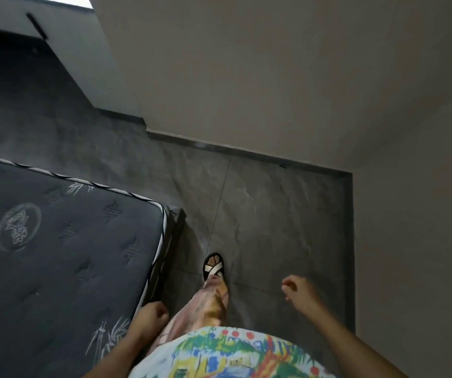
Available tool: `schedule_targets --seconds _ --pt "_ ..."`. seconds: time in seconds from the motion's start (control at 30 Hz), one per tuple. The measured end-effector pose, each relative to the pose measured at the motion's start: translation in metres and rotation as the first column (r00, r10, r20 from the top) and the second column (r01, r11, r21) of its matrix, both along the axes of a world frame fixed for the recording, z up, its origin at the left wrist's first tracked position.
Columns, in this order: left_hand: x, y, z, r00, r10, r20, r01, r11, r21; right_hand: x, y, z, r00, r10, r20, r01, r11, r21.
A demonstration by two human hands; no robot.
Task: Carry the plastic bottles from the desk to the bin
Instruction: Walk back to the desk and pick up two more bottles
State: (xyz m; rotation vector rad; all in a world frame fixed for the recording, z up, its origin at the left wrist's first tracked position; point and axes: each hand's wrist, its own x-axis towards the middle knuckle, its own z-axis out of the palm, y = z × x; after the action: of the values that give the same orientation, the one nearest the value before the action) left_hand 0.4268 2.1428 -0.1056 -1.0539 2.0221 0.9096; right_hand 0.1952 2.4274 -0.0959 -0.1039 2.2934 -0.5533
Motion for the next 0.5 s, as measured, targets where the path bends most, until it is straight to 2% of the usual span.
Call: schedule_targets --seconds 0.23,0.5 --pt "-0.146 -0.087 0.021 0.990 -0.056 -0.126 0.049 0.997 -0.057 -0.090 -0.048 0.004 0.994 0.016 0.104 -0.027 0.994 0.103" --pt "-0.286 -0.166 0.031 0.964 0.035 -0.263 -0.061 0.994 -0.091 -0.197 -0.115 -0.001 0.983 0.122 0.133 -0.146 0.972 0.184"
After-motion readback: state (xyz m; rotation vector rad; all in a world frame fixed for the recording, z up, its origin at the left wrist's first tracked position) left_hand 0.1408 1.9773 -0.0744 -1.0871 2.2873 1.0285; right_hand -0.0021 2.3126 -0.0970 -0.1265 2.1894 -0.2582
